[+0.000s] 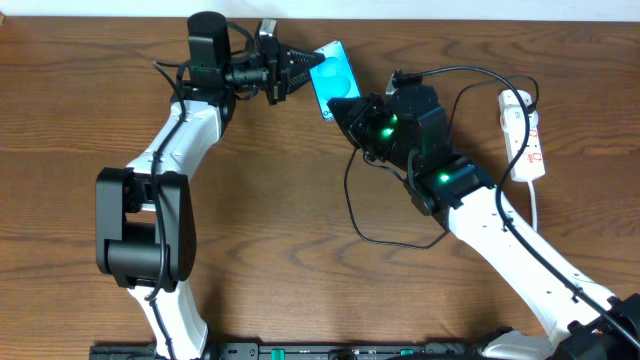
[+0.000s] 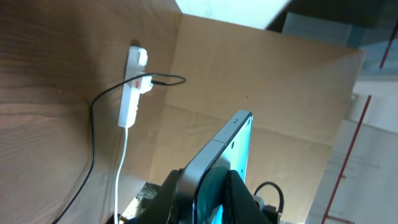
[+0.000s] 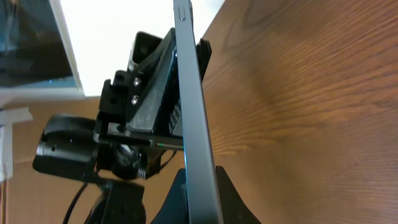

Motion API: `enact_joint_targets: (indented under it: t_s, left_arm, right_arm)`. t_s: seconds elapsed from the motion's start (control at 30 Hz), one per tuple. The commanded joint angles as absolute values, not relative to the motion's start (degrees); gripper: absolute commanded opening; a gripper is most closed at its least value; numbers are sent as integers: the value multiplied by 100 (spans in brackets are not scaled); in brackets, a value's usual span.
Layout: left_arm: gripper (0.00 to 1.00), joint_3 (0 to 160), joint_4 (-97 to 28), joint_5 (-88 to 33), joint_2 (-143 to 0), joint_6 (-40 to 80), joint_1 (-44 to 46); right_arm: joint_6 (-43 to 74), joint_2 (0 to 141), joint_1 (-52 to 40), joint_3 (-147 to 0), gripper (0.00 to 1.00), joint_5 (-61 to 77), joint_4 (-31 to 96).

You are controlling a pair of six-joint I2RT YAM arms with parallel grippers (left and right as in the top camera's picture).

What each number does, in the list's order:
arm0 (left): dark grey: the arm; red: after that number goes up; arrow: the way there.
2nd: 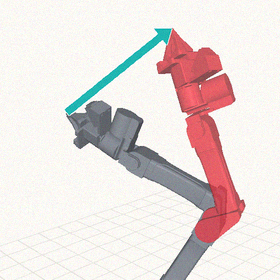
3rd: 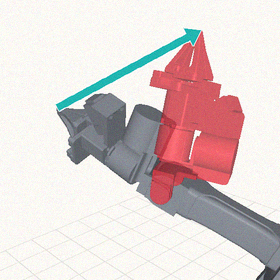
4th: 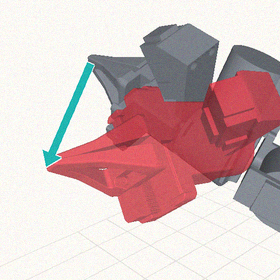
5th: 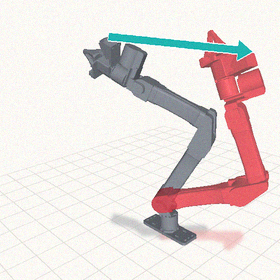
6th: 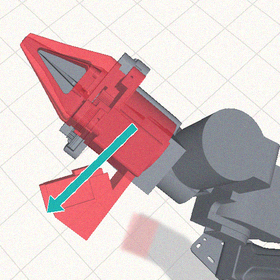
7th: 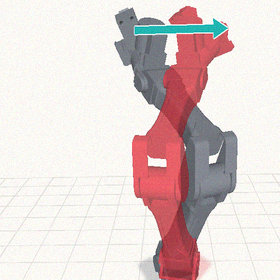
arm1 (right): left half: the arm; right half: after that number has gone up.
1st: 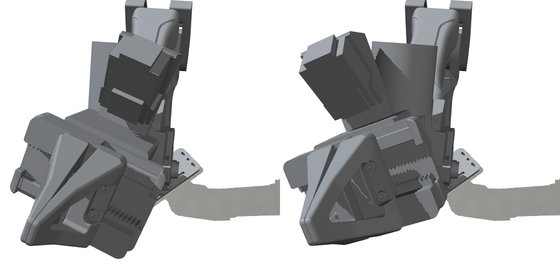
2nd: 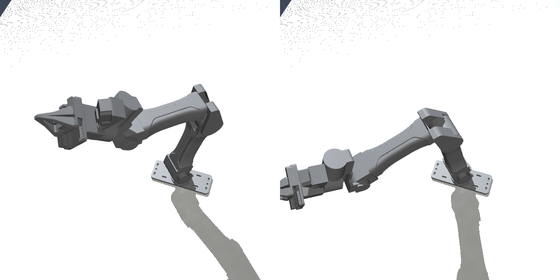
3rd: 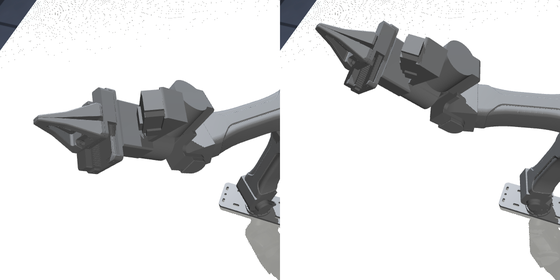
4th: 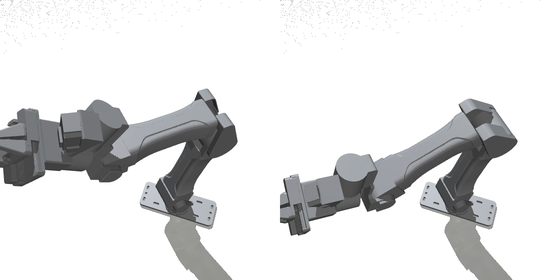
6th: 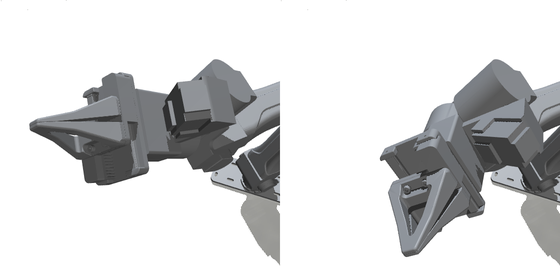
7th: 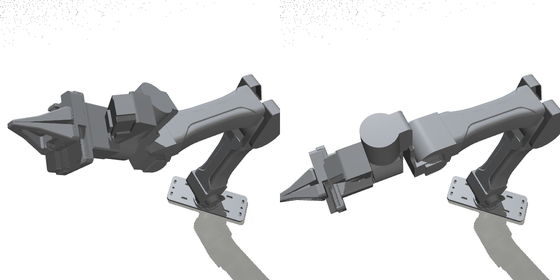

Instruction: Plug charger to phone and switch on socket

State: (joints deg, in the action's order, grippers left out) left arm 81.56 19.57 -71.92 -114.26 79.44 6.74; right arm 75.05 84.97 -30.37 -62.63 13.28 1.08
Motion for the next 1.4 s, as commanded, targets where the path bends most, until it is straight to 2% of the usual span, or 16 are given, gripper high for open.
enact_joint_targets:
  t_s: [0.0, 0.13, 0.5, 0.73, 0.9, 1.07, 1.23, 1.3, 1.37]
  left_arm:
    - [7, 8274, 2204, -8635, -11292, 7863, 810]
    - [7, 8274, 2204, -9000, -11292, 7728, 810]
    - [7, 8272, 2222, -9002, -11292, 7688, 810]
    - [7, 8272, 2373, -9002, -11292, 7693, 810]
    - [8, 8272, 2373, -9002, -11292, 7693, 810]
    - [8, 8272, 2373, -9000, -11292, 7693, 810]
    - [17, 8272, 2373, -9002, -11292, 7693, 810]
    - [26, 8272, 2373, -9002, -11292, 7693, 810]
    - [27, 8274, 2373, -9000, -11292, 7693, 810]
  right_arm:
    - [6956, 8735, -3179, -6112, 1, 1632, 366]
    - [6825, 8735, -3114, -6112, 1, 1710, 370]
    - [6504, 8914, -3057, -6104, 1, 1413, 766]
    - [6497, 9570, -2950, -6104, 1, 2281, 51]
    - [6040, 9633, -2864, -6104, 1, 2449, -69]
    - [6084, 9633, -2674, -6104, 1, 3096, -266]
    - [6447, 9633, -2460, -6104, 1, 3542, -427]
    - [6582, 9633, -2394, -6104, 1, 3680, -458]
    - [6667, 9633, -2357, -6104, 1, 3754, -460]
